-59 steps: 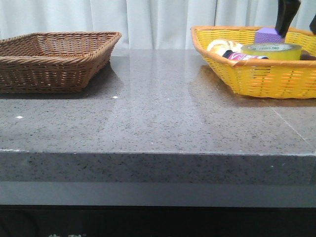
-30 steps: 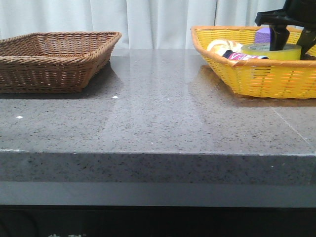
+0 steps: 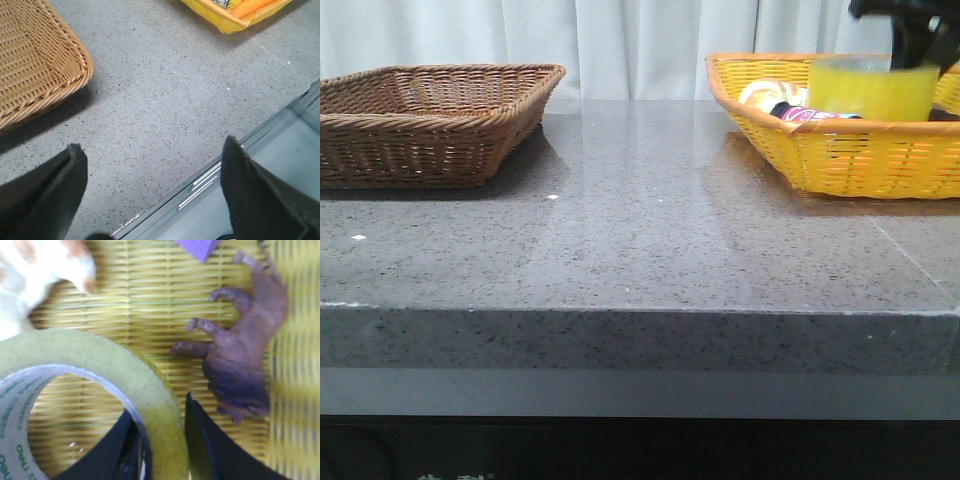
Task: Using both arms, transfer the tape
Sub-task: 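Lower the right gripper into the tape roll's hole and grasp it, then lift the tape roll and set it on the table between baskets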
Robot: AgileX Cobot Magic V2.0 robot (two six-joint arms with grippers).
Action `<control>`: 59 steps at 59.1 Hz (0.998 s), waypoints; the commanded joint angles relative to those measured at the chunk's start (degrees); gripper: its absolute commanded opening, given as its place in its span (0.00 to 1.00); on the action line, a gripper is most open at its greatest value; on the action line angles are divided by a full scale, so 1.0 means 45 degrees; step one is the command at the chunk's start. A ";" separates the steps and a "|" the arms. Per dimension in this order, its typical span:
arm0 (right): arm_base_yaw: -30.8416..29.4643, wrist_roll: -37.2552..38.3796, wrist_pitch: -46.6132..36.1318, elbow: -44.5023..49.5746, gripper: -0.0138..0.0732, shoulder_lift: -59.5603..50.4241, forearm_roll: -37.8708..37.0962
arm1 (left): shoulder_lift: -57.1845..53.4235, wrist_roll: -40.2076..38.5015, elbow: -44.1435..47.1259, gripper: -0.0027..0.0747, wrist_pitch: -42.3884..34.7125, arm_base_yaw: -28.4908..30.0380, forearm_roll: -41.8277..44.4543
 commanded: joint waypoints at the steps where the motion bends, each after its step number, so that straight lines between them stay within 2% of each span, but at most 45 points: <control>1: 0.0008 -0.0053 -0.0314 -0.0450 0.32 -0.1791 0.0186 | -0.0034 -0.0017 -0.0436 0.74 -0.0750 -0.0108 -0.0258; 14: 0.0633 -0.0169 0.0211 -0.0384 0.32 -0.3541 0.0592 | -0.0034 -0.0017 -0.0436 0.74 -0.0750 -0.0108 -0.0258; 20: 0.1390 -0.0370 0.0380 -0.0384 0.32 -0.4057 0.0604 | -0.0034 -0.0017 -0.0436 0.74 -0.0750 -0.0108 -0.0258; 32: 0.3722 -0.0612 0.0596 -0.0343 0.32 -0.4363 0.0604 | -0.0034 -0.0017 -0.0436 0.74 -0.0750 -0.0108 -0.0258; 47: 0.6084 -0.0698 -0.0466 0.1231 0.32 -0.4187 0.0581 | -0.0034 -0.0017 -0.0436 0.74 -0.0750 -0.0108 -0.0258; 59: 0.6989 -0.0698 -0.1445 0.2204 0.32 -0.3460 0.0542 | -0.0034 -0.0017 -0.0436 0.74 -0.0750 -0.0108 -0.0258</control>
